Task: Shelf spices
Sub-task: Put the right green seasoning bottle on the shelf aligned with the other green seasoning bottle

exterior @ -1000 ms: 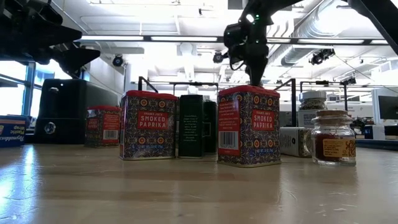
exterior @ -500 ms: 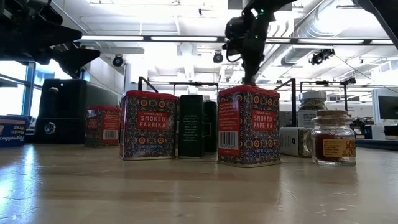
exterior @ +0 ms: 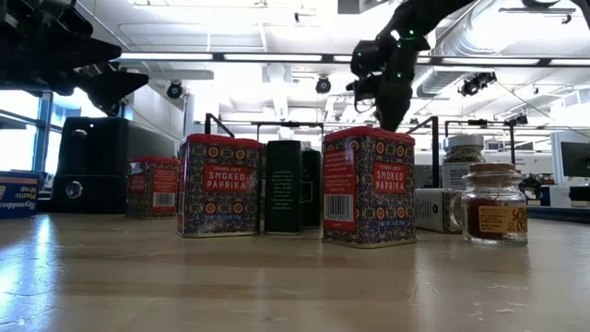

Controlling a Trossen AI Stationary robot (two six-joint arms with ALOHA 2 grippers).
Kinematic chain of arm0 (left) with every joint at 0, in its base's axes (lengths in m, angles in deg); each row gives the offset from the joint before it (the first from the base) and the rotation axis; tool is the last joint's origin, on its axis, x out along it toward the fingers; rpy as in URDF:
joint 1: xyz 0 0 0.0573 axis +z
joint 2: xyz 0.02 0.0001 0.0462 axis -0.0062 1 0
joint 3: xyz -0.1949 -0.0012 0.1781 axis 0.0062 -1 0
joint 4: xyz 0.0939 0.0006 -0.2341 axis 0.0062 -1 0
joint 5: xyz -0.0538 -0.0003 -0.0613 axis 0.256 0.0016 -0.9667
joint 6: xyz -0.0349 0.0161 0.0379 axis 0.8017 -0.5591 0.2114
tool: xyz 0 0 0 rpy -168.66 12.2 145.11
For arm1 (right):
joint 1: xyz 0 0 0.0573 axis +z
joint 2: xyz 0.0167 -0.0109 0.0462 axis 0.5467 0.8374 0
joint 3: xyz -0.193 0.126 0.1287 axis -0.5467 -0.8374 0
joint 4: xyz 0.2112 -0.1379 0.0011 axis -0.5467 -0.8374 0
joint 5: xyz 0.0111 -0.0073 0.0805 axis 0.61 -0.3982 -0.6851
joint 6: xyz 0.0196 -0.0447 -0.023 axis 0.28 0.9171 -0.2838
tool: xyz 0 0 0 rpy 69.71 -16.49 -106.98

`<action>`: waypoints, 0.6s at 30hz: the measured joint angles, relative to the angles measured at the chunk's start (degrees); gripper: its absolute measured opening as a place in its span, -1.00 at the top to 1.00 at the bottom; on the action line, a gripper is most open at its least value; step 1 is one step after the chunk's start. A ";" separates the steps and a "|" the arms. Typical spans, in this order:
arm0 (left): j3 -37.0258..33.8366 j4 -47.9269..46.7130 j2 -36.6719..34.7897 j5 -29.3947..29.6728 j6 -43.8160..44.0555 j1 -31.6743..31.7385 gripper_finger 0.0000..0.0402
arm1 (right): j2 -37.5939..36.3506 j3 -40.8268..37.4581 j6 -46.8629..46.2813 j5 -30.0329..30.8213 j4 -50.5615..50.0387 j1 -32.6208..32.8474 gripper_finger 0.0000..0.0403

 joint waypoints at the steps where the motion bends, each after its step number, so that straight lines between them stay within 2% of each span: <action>1: 0.01 -0.02 0.00 0.02 0.00 0.01 -0.34 | -0.20 -0.47 0.16 -0.01 0.24 -0.21 0.04; 8: 0.00 0.03 -0.01 0.04 0.02 0.01 -0.34 | -0.42 -1.13 1.56 -0.13 0.93 -1.07 0.04; 14: -0.01 0.09 0.00 0.04 0.00 0.01 -0.34 | -0.09 -1.38 1.99 1.15 1.33 -2.02 -0.36; 18: 0.01 0.11 -0.01 0.04 0.02 0.01 -0.34 | -0.22 -1.37 1.86 1.28 1.01 -2.27 -0.47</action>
